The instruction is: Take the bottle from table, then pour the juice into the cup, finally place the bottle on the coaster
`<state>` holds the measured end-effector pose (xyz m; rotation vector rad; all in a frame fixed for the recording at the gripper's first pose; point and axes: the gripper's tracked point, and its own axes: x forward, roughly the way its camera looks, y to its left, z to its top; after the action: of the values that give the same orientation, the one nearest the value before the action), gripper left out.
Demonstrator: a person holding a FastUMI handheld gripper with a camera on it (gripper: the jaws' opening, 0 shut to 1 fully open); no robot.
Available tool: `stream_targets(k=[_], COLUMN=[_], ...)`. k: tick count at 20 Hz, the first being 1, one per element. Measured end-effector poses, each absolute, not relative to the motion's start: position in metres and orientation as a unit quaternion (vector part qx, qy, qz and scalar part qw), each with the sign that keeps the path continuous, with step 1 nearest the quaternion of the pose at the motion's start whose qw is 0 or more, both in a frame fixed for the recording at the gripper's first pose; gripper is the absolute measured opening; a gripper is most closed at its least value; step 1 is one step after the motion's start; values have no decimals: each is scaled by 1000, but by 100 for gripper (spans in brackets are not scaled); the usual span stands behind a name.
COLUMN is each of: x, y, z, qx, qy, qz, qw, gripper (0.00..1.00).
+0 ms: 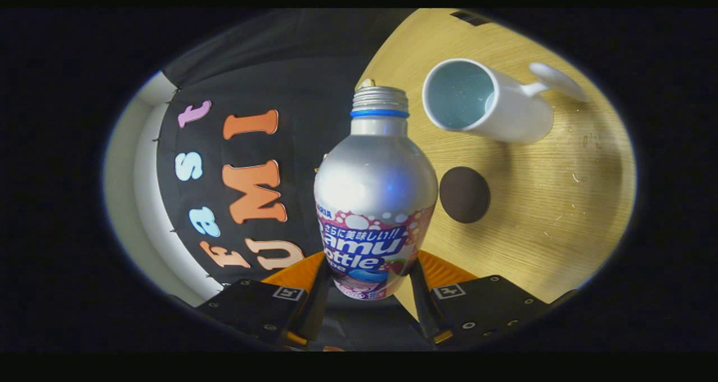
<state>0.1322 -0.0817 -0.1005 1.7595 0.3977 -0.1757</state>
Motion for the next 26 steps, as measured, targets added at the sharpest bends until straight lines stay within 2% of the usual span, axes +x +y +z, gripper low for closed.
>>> stream_targets(k=[16,26], x=[139,140], y=[-91,-93], z=[-82,-80], qx=[820,832], qy=[172,173], qz=[-90,-94], qw=[538,519], gripper=[68,68])
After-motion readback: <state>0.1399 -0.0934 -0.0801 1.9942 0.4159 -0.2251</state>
